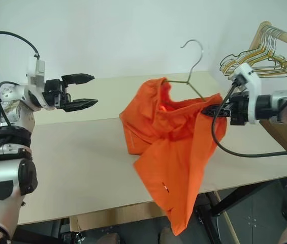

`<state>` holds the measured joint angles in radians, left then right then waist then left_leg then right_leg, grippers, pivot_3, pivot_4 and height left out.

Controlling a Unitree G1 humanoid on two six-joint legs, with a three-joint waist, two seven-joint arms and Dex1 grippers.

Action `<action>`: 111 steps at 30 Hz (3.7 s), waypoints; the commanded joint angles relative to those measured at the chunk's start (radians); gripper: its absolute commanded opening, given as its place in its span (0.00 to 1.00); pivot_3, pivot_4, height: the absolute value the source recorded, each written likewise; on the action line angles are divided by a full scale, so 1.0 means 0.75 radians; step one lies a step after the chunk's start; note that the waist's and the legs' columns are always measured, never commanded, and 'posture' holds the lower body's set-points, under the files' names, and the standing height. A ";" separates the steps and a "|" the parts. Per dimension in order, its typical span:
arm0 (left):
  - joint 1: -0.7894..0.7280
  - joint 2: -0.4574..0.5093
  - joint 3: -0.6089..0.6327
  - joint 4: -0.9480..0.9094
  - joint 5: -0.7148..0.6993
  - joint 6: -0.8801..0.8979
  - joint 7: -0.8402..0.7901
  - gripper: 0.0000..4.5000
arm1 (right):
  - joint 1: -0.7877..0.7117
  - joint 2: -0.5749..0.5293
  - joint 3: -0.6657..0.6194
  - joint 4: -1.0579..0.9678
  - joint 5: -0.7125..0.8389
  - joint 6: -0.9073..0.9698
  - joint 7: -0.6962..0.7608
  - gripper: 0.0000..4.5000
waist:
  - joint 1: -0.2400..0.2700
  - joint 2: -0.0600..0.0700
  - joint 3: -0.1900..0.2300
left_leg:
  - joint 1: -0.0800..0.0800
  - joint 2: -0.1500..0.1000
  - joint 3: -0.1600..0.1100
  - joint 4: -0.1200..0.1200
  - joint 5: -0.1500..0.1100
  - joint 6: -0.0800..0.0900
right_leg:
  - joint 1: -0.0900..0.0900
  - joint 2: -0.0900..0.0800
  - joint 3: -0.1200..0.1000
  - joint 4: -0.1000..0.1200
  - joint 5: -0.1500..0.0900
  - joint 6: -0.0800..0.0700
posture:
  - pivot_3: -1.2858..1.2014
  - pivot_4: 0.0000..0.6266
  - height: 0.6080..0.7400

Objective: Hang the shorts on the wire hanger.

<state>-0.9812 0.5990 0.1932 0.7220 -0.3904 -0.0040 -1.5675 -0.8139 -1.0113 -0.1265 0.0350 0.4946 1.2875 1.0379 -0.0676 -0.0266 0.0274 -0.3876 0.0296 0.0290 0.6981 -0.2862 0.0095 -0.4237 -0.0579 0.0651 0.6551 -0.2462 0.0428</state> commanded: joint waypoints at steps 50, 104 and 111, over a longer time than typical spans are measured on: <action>0.488 -0.095 0.014 -0.825 -0.332 0.292 0.394 1.00 | -0.551 0.387 -0.871 0.951 -0.513 -0.526 -1.882 0.00 | -0.186 0.031 -0.015 | 0.025 -0.003 -0.005 -0.010 0.000 0.000 | 0.023 -0.002 0.011 -0.016 0.001 0.003 | 0.47 0.00 1.00; 0.678 -0.041 0.108 -0.981 -0.452 0.301 0.463 1.00 | -0.241 0.579 0.150 0.331 -0.913 -1.119 -1.646 0.99 | -0.151 0.034 -0.014 | 0.030 -0.003 -0.004 -0.014 0.000 0.001 | 0.026 0.000 0.014 -0.018 0.001 0.005 | 0.51 0.00 1.00; 0.904 0.066 0.205 -1.148 -0.462 0.389 0.634 1.00 | -0.094 0.684 0.251 0.116 -0.790 -1.188 -1.236 0.99 | -0.074 0.030 -0.012 | 0.028 -0.002 -0.006 -0.015 0.000 0.001 | 0.025 -0.002 0.011 -0.019 0.001 0.005 | 0.55 0.00 1.00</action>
<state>-0.3133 0.6247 0.3028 -0.0792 -0.7274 0.2646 -1.1380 -0.8893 -0.4988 0.0482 0.1808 -0.1275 0.4214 0.0411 -0.1232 -0.0043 0.0184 -0.3664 0.0283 0.0241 0.6867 -0.2865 0.0102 -0.4047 -0.0592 0.0729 0.6410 -0.2451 0.0462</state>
